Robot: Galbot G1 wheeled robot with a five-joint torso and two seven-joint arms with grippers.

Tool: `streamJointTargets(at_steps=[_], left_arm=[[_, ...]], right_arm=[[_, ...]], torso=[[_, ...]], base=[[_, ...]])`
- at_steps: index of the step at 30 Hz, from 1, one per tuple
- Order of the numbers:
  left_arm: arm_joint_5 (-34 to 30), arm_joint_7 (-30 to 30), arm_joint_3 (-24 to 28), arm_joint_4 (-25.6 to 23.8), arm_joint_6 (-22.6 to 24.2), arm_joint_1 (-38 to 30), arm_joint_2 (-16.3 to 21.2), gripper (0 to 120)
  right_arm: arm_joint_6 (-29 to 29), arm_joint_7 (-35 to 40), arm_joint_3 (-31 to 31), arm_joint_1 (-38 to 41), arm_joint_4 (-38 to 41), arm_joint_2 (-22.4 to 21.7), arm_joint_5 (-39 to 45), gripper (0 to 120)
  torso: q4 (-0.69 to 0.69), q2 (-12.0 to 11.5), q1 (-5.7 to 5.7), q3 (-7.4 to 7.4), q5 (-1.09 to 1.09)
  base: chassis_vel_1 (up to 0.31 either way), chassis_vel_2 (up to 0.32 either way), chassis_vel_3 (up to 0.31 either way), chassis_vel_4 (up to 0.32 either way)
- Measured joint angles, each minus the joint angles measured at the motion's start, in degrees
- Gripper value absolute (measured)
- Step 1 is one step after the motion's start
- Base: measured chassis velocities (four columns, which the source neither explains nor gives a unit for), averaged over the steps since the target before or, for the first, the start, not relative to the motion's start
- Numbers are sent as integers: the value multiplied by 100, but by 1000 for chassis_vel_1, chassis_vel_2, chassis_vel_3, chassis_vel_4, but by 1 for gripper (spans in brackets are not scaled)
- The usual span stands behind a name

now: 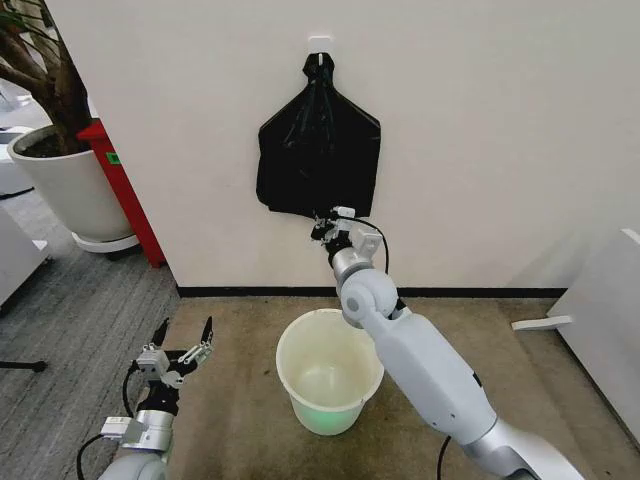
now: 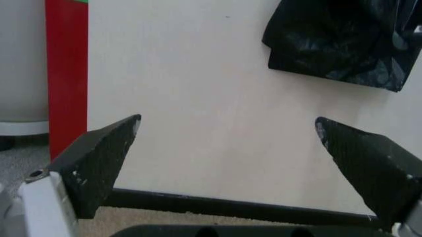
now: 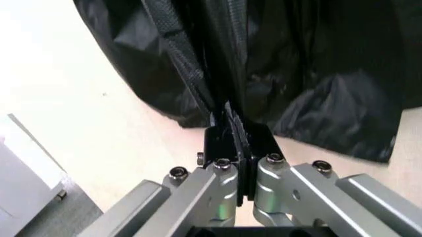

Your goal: Place the garbage bag over the trash bin.

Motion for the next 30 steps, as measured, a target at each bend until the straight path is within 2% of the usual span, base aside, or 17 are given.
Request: streamJointTargets(at_steps=[30], left_arm=[[21, 10, -9, 9, -47, 14, -20, 100]], right_arm=[[102, -158, -32, -592, -72, -51, -310, 0]], torso=[[0, -1, 0, 0, 0]], base=[[0, 0, 0, 0]])
